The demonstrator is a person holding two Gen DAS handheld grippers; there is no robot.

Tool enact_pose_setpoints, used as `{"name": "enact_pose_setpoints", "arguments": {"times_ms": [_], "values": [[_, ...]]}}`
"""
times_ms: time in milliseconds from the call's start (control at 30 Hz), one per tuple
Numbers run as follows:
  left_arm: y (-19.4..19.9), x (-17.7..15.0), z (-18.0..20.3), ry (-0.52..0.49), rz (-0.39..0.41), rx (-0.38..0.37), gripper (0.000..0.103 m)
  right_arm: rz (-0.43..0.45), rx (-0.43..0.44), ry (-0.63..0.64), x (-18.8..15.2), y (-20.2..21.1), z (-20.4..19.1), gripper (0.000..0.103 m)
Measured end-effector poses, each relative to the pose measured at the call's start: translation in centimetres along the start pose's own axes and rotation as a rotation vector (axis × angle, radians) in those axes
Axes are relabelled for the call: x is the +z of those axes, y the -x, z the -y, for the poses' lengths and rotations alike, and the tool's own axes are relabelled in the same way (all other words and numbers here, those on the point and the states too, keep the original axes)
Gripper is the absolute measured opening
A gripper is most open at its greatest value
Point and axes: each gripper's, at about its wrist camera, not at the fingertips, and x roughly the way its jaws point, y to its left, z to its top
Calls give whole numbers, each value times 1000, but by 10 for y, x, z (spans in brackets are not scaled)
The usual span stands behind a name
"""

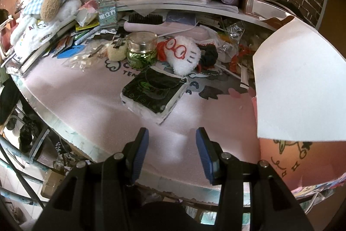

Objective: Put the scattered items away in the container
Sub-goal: 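Lift the cream tube with the left gripper toward the white box, then lower the cream tube into the white box and open the left gripper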

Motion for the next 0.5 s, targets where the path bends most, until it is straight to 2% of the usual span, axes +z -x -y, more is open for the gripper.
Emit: {"name": "enact_pose_setpoints", "arguments": {"times_ms": [200, 400, 500], "values": [[-35, 20, 16, -64, -121, -59, 13, 0, 1, -3, 0, 0, 0, 43], [-72, 25, 27, -103, -244, -77, 13, 1, 9, -13, -1, 0, 3, 46], [-89, 27, 31, -126, -309, -60, 13, 1, 10, -13, -1, 0, 4, 46]]}}
